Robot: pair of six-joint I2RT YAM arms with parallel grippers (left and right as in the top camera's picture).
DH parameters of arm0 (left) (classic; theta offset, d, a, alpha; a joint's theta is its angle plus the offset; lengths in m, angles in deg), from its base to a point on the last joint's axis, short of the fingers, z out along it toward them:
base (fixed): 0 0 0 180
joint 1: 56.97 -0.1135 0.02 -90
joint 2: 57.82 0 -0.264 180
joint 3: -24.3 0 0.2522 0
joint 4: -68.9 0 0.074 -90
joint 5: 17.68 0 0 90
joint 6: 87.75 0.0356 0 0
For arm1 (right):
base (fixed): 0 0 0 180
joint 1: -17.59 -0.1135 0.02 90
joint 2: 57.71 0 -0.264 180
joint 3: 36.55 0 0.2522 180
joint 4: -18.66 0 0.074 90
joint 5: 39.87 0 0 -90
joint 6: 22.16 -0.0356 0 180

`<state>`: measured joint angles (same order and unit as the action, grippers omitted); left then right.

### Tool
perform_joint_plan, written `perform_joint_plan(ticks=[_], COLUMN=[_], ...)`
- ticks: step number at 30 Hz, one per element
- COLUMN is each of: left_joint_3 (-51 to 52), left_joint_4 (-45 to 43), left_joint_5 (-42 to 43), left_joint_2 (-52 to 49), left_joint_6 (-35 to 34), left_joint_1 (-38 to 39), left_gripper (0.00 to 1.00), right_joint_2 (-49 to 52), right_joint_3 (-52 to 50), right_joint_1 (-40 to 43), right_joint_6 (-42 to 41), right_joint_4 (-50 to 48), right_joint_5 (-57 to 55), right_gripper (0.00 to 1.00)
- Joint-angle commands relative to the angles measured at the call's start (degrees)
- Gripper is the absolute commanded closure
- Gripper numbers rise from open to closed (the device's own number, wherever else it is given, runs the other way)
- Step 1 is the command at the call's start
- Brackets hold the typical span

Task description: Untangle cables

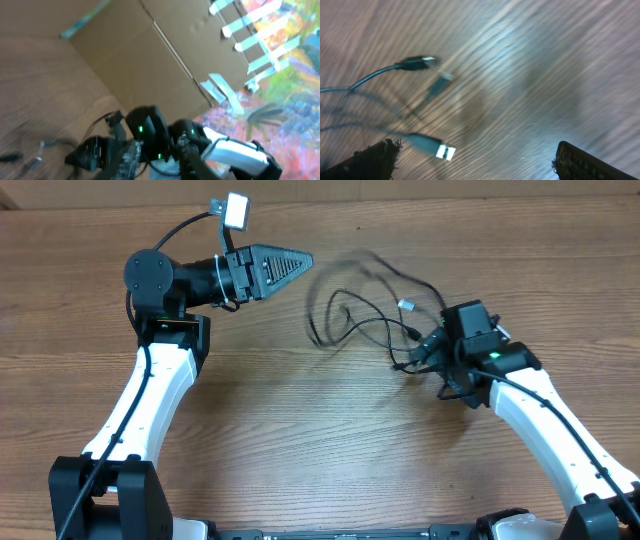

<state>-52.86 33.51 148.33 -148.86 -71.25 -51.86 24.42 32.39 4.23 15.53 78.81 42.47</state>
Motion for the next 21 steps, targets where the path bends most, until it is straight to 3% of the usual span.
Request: perform_joint_plan(ticks=[1, 5, 7, 11, 14, 16, 21], left_joint_3=[-0.7, -0.5, -0.5, -0.5, -0.5, -0.5, -0.5], left_joint_4=[4.5, 20.9, 30.7, 56.3, 63.5, 65.4, 67.8], left_joint_5=[5.0, 3.4, -1.2, -24.6, -33.8, -35.9, -40.2], left_joint_2=[1.0, 1.0, 1.0, 1.0, 1.0, 1.0, 1.0], left_joint_6=[10.6, 26.8, 33.9, 43.5, 45.0, 45.5, 47.2], left_joint_1=[2.2, 5.0, 6.1, 9.6, 12.4, 14.4, 18.6], left_gripper=[0.66, 0.57, 0.55, 0.46, 0.43, 0.33, 0.27], right_joint_2=[0.0, 0.0, 0.0, -0.2, -0.8, -1.8, -5.3], right_joint_3=[0.5, 0.5, 0.5, 0.6, 1.0, 1.9, 4.2], right_joint_1=[0.9, 0.9, 0.9, 0.9, 0.9, 0.9, 1.8], right_joint_6=[6.3, 13.0, 16.0, 18.4, 18.4, 18.4, 18.3], right_joint_4=[0.4, 0.6, 0.5, 0.6, 0.5, 0.6, 0.7], right_joint_5=[5.1, 13.5, 18.2, 25.0, 25.8, 25.8, 25.7], right_gripper=[0.00, 0.00, 0.00, 0.00, 0.00, 0.00, 0.00])
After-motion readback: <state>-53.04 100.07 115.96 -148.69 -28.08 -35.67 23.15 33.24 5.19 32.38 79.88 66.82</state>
